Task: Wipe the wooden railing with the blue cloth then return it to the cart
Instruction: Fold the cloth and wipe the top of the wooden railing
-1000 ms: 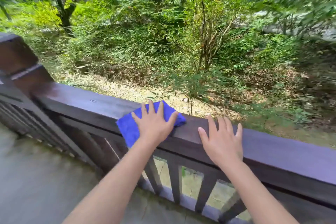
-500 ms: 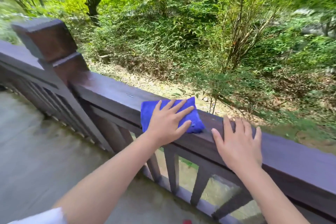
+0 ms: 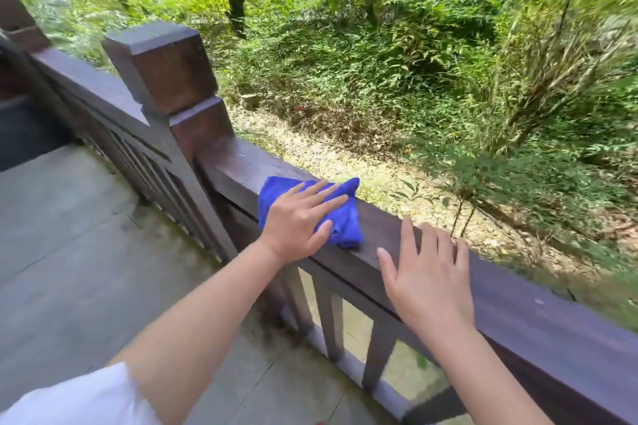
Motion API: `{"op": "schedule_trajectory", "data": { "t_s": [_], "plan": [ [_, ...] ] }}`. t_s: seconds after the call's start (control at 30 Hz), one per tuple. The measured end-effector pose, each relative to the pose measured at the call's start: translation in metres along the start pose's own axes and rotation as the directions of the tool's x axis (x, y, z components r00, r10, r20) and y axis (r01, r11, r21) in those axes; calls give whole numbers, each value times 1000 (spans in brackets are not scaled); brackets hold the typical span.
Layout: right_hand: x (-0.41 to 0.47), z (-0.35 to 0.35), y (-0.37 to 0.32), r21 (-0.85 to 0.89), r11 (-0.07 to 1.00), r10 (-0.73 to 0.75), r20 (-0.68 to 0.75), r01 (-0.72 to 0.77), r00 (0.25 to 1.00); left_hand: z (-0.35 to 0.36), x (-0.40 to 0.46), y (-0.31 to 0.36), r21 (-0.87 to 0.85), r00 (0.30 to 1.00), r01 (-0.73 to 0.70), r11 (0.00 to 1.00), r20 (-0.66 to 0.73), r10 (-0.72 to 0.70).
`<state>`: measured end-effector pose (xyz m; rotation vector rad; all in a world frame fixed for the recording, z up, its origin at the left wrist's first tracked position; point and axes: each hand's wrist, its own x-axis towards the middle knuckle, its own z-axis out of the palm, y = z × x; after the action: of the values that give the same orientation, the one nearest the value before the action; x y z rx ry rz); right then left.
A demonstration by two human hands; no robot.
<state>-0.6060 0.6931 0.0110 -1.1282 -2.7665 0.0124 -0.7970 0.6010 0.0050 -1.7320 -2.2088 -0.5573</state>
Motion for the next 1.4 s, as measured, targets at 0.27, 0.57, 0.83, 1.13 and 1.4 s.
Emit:
{"op": "schedule_trajectory", "data": {
  "t_s": [0.27,0.57,0.83,1.13,1.4],
  "plan": [
    [42,14,-51,12,999,-41,50,41,998,-18,13,-102,51,975,149,988,161,-155],
    [64,10,-91,47,997,-57,55,55,997,-5,18,-79,52,964,29,998,261,-42],
    [67,8,-98,-25,1000,17,134,-13,991,-25,23,-179,149,904,307,940,261,-337],
    [80,13,-127,-2,999,47,126,-47,991,-10,27,-152,17,635,769,638,93,-767],
    [77,18,-119,112,993,-29,67,22,997,-3,28,-81,144,752,620,772,171,-636]
  ]
}}
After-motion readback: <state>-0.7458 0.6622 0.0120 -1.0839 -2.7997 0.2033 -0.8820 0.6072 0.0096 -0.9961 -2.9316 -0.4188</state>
